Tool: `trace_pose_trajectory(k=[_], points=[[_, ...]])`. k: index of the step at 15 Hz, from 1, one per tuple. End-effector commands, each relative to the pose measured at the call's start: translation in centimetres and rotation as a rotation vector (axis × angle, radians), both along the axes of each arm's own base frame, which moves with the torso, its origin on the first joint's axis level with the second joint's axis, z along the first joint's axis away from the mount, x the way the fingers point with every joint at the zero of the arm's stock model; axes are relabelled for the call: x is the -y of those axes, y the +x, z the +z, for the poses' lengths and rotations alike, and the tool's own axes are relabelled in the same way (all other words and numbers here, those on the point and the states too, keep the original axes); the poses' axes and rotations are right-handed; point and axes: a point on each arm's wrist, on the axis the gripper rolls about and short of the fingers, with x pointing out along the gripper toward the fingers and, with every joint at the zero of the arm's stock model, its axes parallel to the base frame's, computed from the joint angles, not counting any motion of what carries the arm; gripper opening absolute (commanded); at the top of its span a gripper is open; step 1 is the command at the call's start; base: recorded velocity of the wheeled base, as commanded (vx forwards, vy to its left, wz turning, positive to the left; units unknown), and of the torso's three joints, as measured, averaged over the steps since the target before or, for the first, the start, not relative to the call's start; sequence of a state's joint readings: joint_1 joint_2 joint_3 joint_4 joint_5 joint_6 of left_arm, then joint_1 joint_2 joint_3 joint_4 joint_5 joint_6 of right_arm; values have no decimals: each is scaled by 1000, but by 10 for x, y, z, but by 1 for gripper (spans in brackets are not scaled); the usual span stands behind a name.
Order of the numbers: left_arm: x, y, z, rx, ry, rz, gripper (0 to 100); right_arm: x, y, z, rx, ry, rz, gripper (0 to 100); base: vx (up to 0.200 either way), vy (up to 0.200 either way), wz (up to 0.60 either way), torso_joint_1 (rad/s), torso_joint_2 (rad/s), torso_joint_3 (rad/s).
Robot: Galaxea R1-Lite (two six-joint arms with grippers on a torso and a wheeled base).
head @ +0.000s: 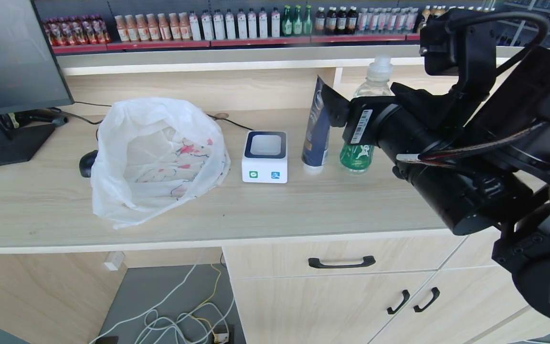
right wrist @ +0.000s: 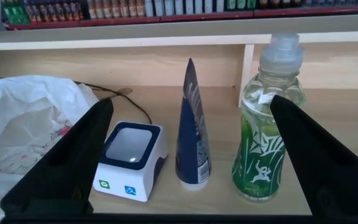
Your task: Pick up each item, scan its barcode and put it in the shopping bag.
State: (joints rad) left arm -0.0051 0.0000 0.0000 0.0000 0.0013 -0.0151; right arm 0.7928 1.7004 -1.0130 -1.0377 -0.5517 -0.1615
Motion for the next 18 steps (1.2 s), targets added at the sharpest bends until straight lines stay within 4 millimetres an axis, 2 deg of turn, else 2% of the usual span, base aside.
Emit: trace_pose_trajectory(k=[1, 4, 7, 12, 14, 18], points=[[0, 0, 0, -2, 0, 1, 100, 1, 5, -3, -4, -1, 15, 100, 0, 0, 0, 0, 0, 0], [0, 0, 0, -2, 0, 1, 100, 7, 16, -6, 9, -29, 60, 100, 0, 0, 0, 0, 0, 0], [0, 0, 0, -2, 0, 1, 100, 14, 34, -5, 29, -43, 73, 100, 0, 0, 0, 0, 0, 0], [0, 0, 0, -2, 0, 1, 100, -8, 65, 8, 91, -1, 74, 100, 0, 0, 0, 0, 0, 0], [0, 0, 0, -2, 0, 1, 100, -13, 70, 12, 96, -16, 116, 100, 0, 0, 0, 0, 0, 0], [0, 0, 0, -2, 0, 1, 100, -10, 83, 22, 82, -46, 131, 100, 0, 0, 0, 0, 0, 0]])
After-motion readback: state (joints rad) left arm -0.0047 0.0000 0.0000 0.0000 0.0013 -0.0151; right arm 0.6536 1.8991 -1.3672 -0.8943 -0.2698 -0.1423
